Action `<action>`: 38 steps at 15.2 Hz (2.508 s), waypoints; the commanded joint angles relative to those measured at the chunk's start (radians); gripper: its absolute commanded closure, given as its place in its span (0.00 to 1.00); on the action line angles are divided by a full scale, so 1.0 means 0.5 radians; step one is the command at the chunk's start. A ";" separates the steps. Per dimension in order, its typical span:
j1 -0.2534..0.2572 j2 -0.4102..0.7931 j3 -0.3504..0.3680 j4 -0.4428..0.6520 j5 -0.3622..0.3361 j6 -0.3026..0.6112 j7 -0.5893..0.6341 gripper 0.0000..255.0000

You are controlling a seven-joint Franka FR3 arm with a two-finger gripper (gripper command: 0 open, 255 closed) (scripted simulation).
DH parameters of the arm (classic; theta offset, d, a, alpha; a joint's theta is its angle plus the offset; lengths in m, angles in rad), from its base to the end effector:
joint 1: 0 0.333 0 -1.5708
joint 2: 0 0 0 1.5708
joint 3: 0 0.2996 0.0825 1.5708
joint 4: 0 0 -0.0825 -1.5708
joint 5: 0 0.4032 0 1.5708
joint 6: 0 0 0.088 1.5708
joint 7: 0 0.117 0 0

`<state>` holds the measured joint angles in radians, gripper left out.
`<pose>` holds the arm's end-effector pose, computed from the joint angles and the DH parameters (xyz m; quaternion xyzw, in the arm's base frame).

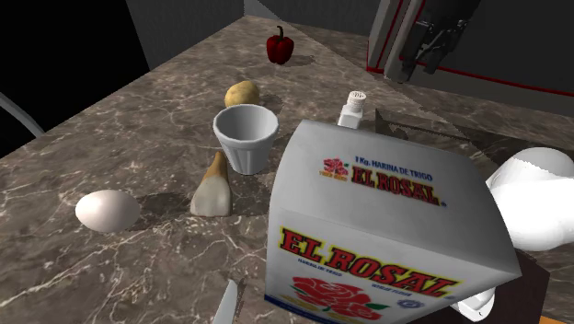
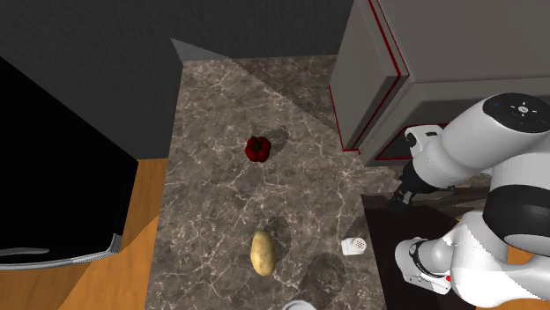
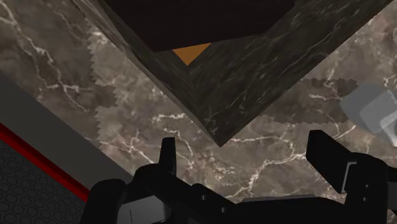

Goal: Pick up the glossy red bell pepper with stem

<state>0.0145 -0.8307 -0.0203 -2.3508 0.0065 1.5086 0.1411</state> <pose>0.3196 -0.0027 0.5807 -0.9975 0.0699 0.0065 0.0103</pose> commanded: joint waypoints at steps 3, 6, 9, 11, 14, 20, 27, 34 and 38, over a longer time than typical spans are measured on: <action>0.010 0.140 -0.002 0.059 -0.006 0.103 -0.022 0.00; 0.024 0.352 -0.004 0.165 -0.013 0.241 -0.053 0.00; 0.038 0.565 -0.005 0.294 -0.018 0.358 -0.084 0.00; 0.046 0.708 -0.004 0.392 -0.021 0.424 -0.103 0.00; 0.057 0.921 -0.002 0.558 -0.024 0.505 -0.132 0.00; 0.077 1.351 0.007 0.956 -0.030 0.602 -0.186 0.00; 0.098 1.878 0.025 1.565 -0.042 0.597 -0.241 0.00; 0.105 2.060 0.032 1.696 -0.049 0.674 -0.257 0.00; 0.105 2.052 0.032 1.589 -0.050 0.774 -0.255 0.00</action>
<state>0.0674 0.1925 -0.0042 -1.5514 -0.0185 1.8870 0.0136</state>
